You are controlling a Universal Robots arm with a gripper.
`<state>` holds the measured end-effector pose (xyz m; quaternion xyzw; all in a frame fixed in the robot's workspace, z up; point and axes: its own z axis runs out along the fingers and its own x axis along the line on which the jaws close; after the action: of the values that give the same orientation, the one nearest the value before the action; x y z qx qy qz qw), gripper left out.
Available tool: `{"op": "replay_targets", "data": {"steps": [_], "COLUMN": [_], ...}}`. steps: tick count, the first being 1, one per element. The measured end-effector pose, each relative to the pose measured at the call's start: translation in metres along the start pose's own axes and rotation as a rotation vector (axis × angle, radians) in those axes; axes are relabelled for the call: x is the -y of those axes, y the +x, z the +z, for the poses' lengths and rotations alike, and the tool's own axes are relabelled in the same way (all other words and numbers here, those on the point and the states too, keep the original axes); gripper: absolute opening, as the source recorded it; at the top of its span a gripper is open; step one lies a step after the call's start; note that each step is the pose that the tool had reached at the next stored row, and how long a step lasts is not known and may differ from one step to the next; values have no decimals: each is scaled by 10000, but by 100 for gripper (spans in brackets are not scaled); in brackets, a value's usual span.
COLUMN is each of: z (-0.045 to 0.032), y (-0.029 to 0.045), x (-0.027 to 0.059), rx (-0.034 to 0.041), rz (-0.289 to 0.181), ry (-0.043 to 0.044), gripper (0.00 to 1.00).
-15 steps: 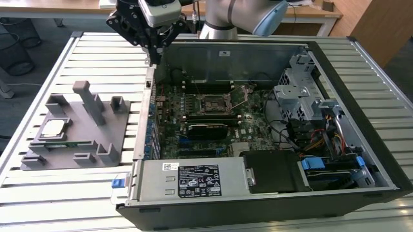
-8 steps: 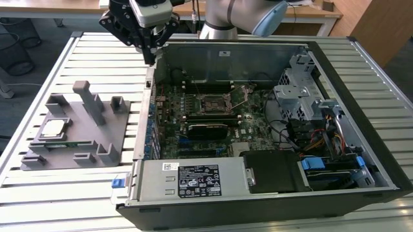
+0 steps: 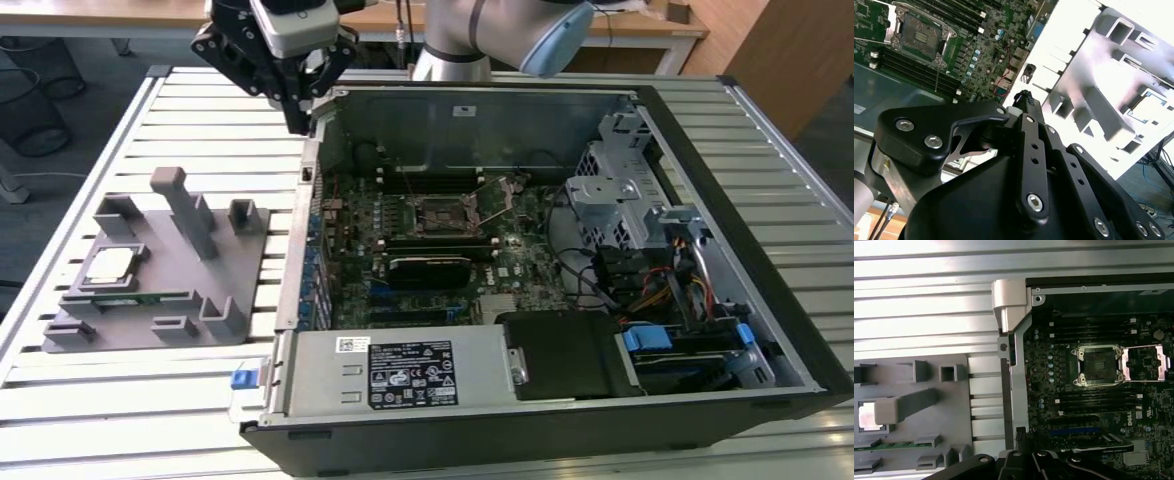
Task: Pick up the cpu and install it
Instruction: 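Reach for the cpu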
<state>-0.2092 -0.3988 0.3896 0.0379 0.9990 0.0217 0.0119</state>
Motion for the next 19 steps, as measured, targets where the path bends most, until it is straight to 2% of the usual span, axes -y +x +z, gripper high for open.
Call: {"op": "replay_targets", "data": {"steps": [7,19], "z": [4,13], "y": [75,160], "x": [6,13], "rx": [-8,-44], "rz": [0,2], "ry": [0,3], "gripper": [11,11]}}
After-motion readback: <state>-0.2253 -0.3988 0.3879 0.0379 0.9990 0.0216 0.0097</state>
